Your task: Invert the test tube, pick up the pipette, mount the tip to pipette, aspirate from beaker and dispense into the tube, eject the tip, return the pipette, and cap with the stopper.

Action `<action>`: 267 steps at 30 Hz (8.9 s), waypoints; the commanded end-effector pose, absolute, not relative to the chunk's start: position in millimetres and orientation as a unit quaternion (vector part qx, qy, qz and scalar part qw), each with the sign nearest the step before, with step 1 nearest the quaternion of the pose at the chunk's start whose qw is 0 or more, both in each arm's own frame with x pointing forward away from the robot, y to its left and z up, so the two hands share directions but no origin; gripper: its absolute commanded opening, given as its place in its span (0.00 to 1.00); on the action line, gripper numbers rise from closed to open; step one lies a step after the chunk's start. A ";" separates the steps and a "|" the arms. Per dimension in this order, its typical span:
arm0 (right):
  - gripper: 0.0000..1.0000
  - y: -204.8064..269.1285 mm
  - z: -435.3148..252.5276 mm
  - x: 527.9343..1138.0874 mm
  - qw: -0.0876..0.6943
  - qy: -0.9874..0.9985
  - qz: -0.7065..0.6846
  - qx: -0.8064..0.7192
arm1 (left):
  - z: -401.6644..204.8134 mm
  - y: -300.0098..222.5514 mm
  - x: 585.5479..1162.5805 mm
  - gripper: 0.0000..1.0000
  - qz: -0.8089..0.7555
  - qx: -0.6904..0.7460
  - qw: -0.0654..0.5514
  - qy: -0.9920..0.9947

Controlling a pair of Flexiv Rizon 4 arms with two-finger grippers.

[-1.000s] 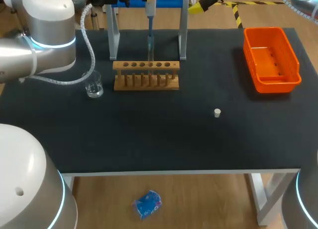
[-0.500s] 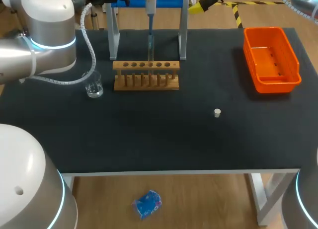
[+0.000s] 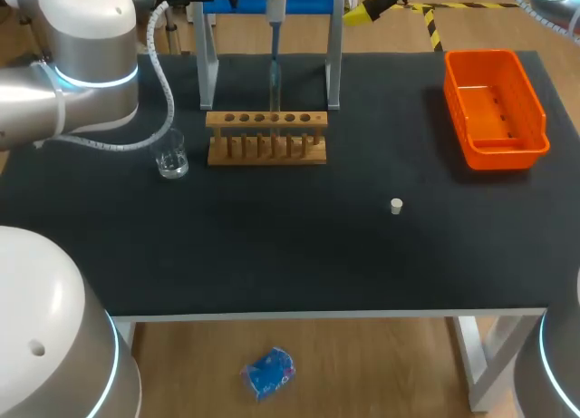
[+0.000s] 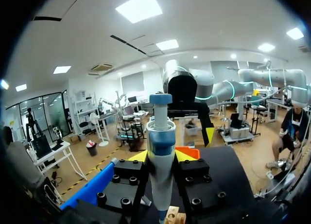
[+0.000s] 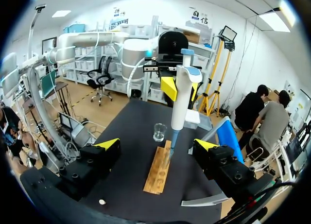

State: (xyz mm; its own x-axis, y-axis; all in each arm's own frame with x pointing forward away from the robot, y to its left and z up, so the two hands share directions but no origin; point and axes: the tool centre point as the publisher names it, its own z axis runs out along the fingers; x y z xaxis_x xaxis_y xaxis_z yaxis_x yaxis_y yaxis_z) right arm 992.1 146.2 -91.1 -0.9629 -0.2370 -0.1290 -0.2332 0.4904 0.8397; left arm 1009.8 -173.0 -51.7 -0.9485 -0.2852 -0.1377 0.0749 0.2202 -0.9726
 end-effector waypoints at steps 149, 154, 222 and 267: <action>1.00 143.5 -121.6 893.8 0.026 -0.825 -0.557 0.090 | -66.8 -177.1 831.7 0.00 -0.638 0.048 0.079 0.765; 1.00 143.5 -121.6 893.8 0.026 -0.825 -0.557 0.090 | -66.8 -177.1 831.7 0.00 -0.638 0.048 0.079 0.765; 0.00 261.0 -122.4 844.9 0.071 -0.709 -0.692 0.114 | -66.8 -177.1 831.7 0.00 -0.638 0.048 0.079 0.765; 0.00 227.8 -110.2 841.8 0.069 -0.696 -0.709 0.089 | -66.8 -177.1 831.7 1.00 -0.638 0.048 0.079 0.765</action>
State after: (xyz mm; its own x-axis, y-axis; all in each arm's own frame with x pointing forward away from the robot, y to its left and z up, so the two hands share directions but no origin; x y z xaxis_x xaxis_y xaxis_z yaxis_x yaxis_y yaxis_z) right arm 845.5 243.0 -111.1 -0.9717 -0.2345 -0.0282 -0.0225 -0.0267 0.9994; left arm 831.8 -176.7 -65.9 -0.9835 -0.0242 -0.1791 0.1717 0.1846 -0.9677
